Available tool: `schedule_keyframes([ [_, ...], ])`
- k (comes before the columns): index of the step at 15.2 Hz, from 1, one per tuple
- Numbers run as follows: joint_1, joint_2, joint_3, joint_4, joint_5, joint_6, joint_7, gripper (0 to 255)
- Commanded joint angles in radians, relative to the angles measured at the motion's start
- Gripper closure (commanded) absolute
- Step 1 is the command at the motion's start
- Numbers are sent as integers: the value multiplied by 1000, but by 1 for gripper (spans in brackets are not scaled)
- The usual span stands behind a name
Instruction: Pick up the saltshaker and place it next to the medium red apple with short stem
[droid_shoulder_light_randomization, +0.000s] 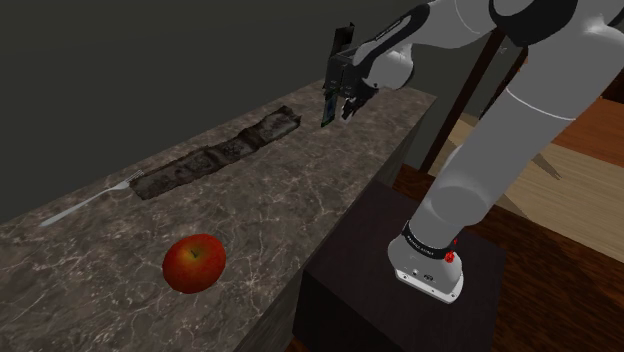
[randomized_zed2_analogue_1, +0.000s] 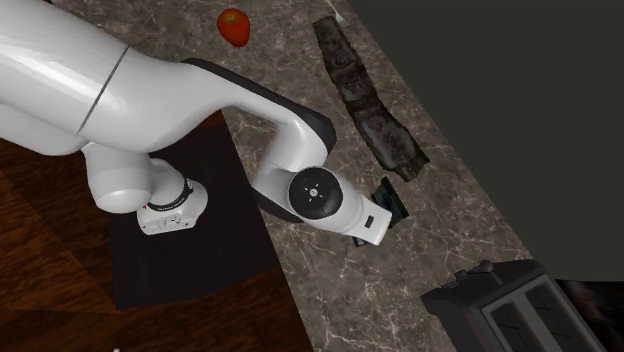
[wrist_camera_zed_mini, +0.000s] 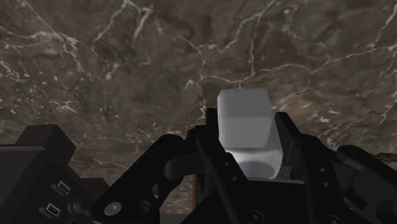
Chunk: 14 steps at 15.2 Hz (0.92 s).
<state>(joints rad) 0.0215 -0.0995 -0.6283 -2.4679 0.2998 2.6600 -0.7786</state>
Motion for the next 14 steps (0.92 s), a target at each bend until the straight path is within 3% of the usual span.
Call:
schedule_keyframes([
  [1,-10,-26,7,4,-43,-22,35,255],
  [14,-65,-149,60,79,-199,-194,174,255],
])
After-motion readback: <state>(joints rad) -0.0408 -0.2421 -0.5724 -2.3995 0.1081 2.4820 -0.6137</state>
